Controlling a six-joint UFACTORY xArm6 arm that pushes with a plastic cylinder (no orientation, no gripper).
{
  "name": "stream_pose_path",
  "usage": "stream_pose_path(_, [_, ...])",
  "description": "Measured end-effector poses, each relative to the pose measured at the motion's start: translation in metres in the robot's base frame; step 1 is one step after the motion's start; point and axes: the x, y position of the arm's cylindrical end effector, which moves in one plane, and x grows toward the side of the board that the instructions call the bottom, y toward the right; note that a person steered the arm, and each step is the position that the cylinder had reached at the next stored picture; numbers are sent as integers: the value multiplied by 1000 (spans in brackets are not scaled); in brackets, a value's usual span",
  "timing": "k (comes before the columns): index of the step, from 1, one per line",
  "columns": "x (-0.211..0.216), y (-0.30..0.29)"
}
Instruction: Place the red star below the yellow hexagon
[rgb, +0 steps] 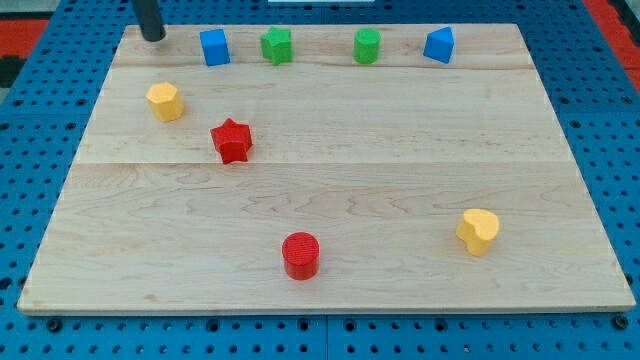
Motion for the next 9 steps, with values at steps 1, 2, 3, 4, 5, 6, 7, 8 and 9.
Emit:
stream_pose_path(1, [53, 4])
stream_pose_path(2, [60, 66])
stream_pose_path(3, [71, 124])
stream_pose_path(4, [95, 194])
stream_pose_path(5, [142, 213])
stream_pose_path(6, [174, 195])
stream_pose_path(7, [180, 153])
stream_pose_path(8, [180, 136])
stream_pose_path(9, [181, 111])
